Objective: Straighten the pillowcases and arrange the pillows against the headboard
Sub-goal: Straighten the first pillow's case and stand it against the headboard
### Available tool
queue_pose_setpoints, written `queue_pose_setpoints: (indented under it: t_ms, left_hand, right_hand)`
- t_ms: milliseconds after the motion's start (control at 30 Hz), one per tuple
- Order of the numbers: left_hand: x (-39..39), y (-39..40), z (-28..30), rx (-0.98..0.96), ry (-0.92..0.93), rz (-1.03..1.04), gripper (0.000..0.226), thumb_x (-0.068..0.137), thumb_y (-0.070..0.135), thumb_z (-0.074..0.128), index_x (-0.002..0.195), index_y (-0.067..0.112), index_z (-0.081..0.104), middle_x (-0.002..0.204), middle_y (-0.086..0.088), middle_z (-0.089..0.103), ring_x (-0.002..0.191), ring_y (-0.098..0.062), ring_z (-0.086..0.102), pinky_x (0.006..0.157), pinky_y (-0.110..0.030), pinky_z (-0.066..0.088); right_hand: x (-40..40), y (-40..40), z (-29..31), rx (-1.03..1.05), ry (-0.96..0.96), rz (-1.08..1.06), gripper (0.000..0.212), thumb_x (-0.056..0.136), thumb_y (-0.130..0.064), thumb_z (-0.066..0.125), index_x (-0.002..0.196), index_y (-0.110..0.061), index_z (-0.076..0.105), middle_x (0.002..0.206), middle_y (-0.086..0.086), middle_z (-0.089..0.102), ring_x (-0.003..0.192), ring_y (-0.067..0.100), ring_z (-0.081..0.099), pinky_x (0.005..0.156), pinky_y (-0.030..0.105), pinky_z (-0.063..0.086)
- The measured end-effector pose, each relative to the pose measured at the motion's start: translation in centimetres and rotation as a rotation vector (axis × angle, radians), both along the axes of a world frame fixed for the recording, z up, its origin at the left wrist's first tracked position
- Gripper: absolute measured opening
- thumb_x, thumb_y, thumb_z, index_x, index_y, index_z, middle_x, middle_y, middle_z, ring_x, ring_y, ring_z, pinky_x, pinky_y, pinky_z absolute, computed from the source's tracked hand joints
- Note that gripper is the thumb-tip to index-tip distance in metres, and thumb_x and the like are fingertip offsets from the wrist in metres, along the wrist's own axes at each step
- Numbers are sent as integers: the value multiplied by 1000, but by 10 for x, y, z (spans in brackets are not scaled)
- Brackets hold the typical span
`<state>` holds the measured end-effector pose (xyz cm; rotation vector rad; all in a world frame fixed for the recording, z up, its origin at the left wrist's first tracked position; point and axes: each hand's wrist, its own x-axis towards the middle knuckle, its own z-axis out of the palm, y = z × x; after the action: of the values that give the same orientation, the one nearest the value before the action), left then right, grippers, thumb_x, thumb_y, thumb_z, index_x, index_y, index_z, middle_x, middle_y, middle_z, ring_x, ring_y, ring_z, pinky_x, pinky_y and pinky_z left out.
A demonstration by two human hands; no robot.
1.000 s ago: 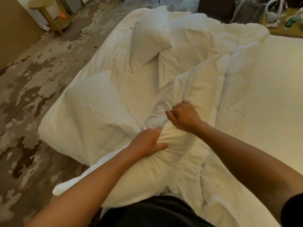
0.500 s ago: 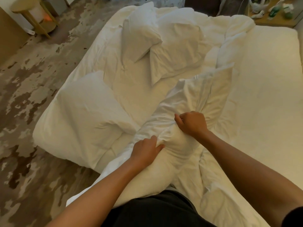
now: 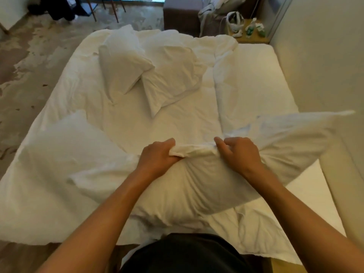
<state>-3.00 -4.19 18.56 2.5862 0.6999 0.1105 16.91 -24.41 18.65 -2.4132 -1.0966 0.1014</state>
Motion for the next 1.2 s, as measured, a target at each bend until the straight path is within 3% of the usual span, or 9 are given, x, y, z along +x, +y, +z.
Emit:
queue_pose_setpoints:
  t_ms: [100,167,300,433,567,700,900,1100,1200]
  left_hand:
    - [5,6,-10,40,-71,-14,28,88,49,60,84,24,47,77,4,57,70,-22,55,55,-35,39]
    - [7,7,-28,-8,-35,-14,16,89,32,64,95,18,57,92,-2,60,86,-25,58,70,-40,49]
    - [0,-5,-69,-18,155,-86,21,95,31,60,110,17,63,108,-3,62,102,-27,57,88,-42,46]
    - [-4,-15,-77,6,88,-87,16,90,30,62,102,19,62,98,1,62,91,-24,57,81,-40,46]
    - [-3,-20,-68,-19,17,-48,13,86,20,68,95,17,60,89,2,61,81,-23,56,74,-39,47]
    - [4,-25,-59,15,-36,-15,8,88,17,67,86,16,60,79,1,61,72,-24,56,68,-40,47]
    - [13,-30,-47,105,-44,11,10,91,16,65,82,15,60,74,1,61,69,-24,55,72,-41,48]
    - [22,-27,-38,113,14,39,8,91,16,62,83,17,63,81,3,65,79,-23,59,82,-41,48]
    - [26,-24,-38,74,76,61,9,92,22,63,99,18,67,95,1,66,94,-23,60,84,-42,51]
  right_hand:
    - [-18,-14,-13,3,29,-52,64,97,-72,39,60,-20,40,53,-4,47,54,22,54,55,37,41]
    - [-28,-24,-40,-97,78,-74,54,100,-67,43,72,-22,42,61,-3,48,65,31,60,57,39,39]
    - [-46,-53,-96,-225,246,-62,37,106,-56,40,93,-21,41,73,-3,53,69,28,58,59,38,38]
    - [-41,-77,-102,-127,208,-23,36,97,-66,47,93,-30,49,84,-12,51,72,11,51,64,32,38]
    - [-21,-107,-96,-277,69,85,60,84,-87,51,104,-32,63,102,-13,55,87,11,53,84,33,43]
    - [-13,-129,-102,-359,-47,63,73,77,-91,50,117,-31,63,117,-10,59,107,18,55,104,38,39]
    - [-1,-123,-112,-337,-188,6,64,84,-86,51,92,-23,61,90,-4,59,79,21,55,73,36,39]
    - [25,-101,-104,-269,-85,-33,59,83,-78,62,81,-20,59,76,0,65,68,25,63,55,33,40]
    - [38,-89,-87,-241,-54,-46,55,83,-75,65,77,-20,58,65,0,63,62,24,63,55,34,46]
